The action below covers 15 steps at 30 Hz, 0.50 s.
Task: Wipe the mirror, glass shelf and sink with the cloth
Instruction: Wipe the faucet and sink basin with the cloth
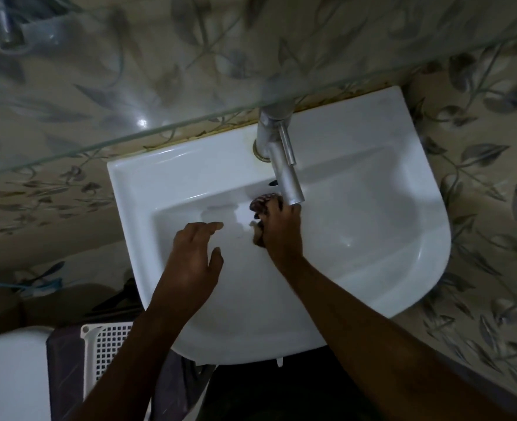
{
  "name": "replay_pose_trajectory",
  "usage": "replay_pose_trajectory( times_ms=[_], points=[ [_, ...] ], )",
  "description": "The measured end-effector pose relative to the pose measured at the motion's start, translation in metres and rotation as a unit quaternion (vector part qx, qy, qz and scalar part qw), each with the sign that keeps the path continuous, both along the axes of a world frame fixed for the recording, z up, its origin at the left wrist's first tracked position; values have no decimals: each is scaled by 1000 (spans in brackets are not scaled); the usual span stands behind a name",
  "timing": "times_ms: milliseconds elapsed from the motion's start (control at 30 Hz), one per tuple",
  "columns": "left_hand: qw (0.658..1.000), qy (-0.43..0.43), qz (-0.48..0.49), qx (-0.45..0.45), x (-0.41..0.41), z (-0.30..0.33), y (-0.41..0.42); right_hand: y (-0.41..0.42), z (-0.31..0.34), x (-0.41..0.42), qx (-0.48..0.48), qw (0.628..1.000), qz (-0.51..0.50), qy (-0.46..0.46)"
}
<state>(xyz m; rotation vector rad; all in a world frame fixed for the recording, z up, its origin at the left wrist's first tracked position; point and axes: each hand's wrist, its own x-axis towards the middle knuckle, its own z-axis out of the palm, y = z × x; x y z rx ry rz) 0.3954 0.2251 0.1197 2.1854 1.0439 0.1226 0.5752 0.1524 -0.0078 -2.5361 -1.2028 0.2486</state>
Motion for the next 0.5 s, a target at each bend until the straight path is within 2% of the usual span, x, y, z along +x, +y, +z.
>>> replay_pose_trajectory(
  times_ms=[67,100,200,267,400,500],
  points=[
    [1000,0,-18,-3,8,-3,-1,1,5,-9,-5,998,-52,44],
    [1000,1,-31,1,12,-5,-2,2,6,-14,-7,999,-29,39],
    [998,17,-65,15,25,-12,-3,-1,3,-20,0,992,129,0],
    [996,21,-86,29,33,-15,-3,-4,5,-3,3,986,168,-11],
    [994,20,-103,32,48,-16,-4,-26,6,52,-2,1000,11,-21],
    [991,23,-126,32,58,-20,-6,-39,6,51,-22,1000,6,4]
  ],
)
